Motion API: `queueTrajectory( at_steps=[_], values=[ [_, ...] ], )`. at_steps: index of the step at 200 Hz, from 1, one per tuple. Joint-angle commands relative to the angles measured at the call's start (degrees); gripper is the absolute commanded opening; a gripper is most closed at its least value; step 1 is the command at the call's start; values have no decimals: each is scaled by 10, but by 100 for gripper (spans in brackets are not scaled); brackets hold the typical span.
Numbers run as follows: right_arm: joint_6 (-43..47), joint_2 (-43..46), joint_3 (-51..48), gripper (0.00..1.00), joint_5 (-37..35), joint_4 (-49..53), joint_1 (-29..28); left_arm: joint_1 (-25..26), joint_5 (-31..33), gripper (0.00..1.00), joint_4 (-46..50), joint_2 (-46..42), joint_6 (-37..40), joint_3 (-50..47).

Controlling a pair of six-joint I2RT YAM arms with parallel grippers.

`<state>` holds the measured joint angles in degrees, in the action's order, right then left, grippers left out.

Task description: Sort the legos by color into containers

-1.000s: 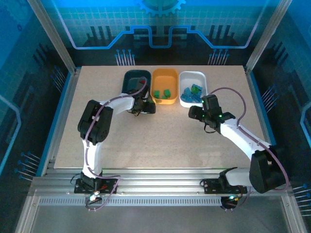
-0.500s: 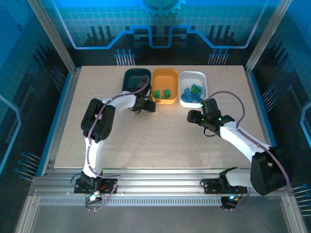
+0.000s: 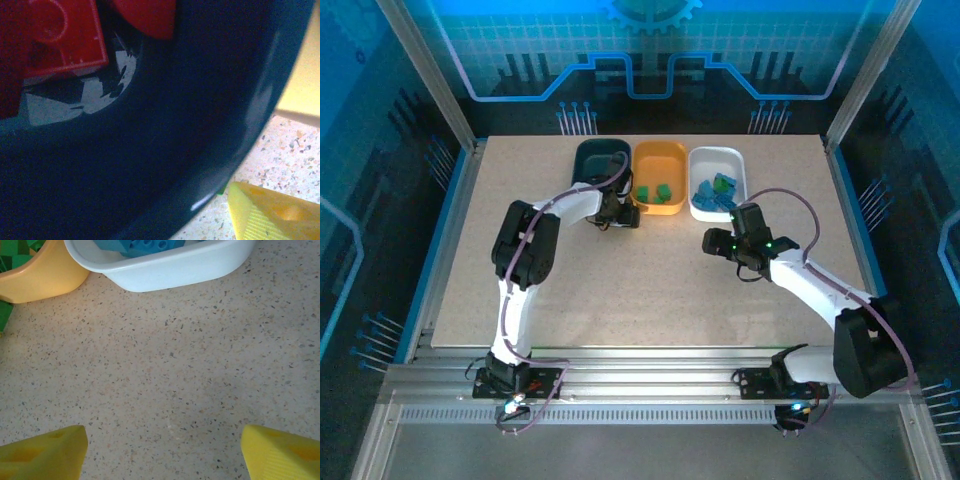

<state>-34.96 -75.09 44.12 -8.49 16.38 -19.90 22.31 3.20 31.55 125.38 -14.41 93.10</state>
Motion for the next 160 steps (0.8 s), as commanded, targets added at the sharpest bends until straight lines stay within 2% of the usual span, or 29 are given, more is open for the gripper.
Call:
queueTrajectory(
  at_steps=[1,34,78,160],
  values=[
    [-7,-7,-2,82,13,-12,-7,0,-32,71,-79,54,29,51],
    [-11,-3,-7,82,22,-18,-8,5,-41,71,-32,87,38,100],
    [-14,-9,-9,82,33,-27,-9,12,-49,70,-32,92,36,106],
    [-17,-17,-10,81,41,-35,-13,28,-24,67,-45,83,39,101]
  ],
)
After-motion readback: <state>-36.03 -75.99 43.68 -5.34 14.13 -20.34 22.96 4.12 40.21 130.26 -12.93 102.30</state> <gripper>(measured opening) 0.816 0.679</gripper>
